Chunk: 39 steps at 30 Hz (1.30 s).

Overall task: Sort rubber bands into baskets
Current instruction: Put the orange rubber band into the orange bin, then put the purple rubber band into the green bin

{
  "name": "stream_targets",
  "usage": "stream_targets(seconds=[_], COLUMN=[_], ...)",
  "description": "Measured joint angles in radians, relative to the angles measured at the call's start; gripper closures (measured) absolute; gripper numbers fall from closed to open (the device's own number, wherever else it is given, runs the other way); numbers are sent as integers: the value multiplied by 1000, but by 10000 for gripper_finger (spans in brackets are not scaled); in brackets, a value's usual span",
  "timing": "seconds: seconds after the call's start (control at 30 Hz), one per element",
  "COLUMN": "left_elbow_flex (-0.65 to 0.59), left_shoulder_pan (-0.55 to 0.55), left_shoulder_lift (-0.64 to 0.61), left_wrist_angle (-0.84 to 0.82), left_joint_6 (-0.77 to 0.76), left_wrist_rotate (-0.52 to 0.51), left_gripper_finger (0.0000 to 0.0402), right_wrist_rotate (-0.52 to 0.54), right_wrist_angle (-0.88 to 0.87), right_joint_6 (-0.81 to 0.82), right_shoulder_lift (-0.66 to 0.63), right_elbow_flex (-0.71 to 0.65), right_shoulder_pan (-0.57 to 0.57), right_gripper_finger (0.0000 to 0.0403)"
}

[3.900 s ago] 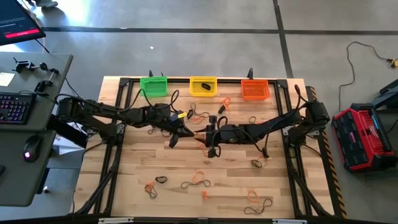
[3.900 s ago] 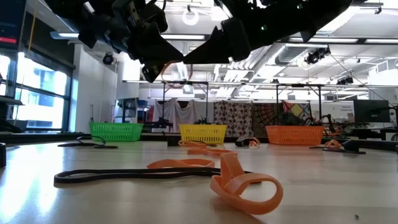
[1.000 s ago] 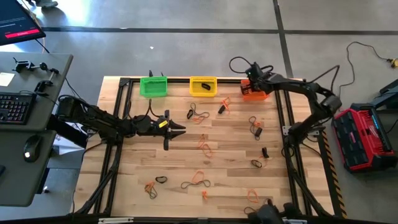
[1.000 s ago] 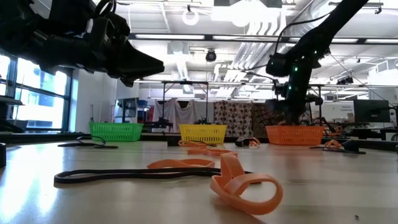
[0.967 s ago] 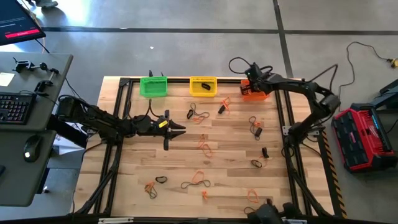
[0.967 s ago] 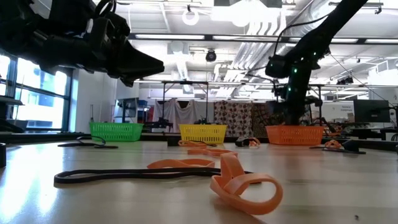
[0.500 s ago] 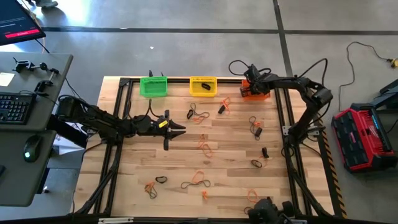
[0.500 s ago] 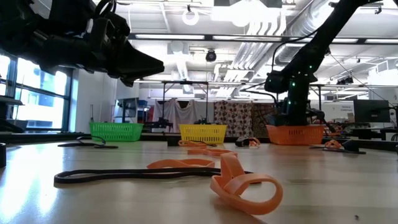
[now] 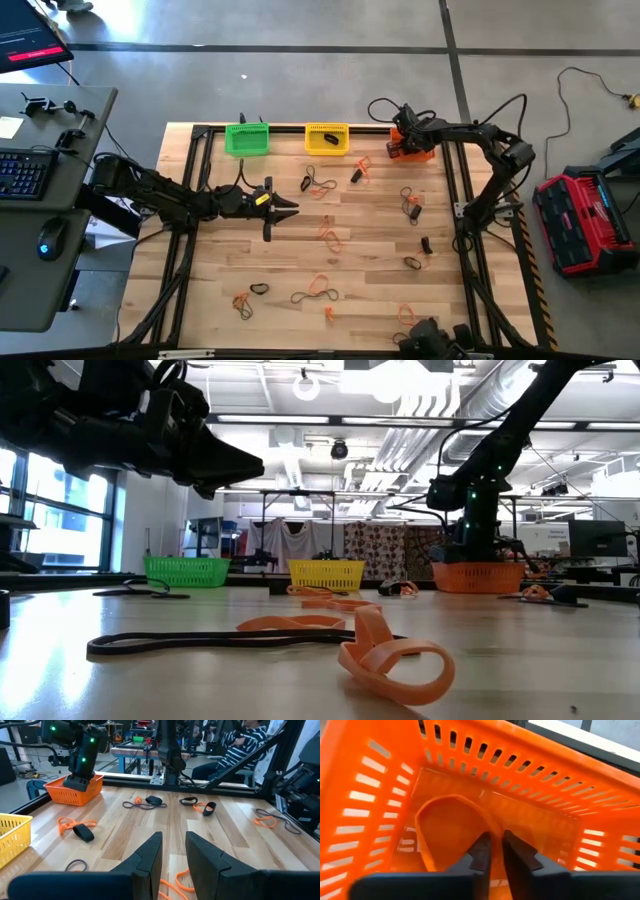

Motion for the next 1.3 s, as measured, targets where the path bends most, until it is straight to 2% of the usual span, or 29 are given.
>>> stream_targets(seconds=[0.2,0.33,0.47,0.6,0.7,0.83,0.97,1.13,1.3], left_elbow_flex=[0,1,1,1,1,1,1,1,1], left_shoulder_pan=[0,1,1,1,4,7,12,12,12], left_shoulder_lift=[0,0,0,0,0,0,0,0,0], left_wrist_angle=[0,1,1,1,1,1,0,1,1], left_joint_6=[0,-7,-8,-8,-8,-8,-7,-7,9], left_wrist_rotate=[0,-3,-5,-6,-6,-7,-9,-9,-9], left_gripper_finger=[323,323,323,323,323,323,323,323,323], right_wrist_rotate=[2,6,6,-82,-98,-85,-82,-86,-87], right_wrist_angle=[-61,-125,-179,-183,-181,-162,-85,99,167], right_joint_6=[-1,-50,-98,-184,-203,-208,-210,-179,-101], right_shoulder_lift=[0,-1,-2,-31,-74,-150,-240,-376,-520], right_elbow_flex=[50,126,195,208,208,208,179,9,-164], right_shoulder_pan=[0,0,7,35,65,116,196,309,462], right_gripper_finger=[283,269,292,353,394,388,400,402,402])
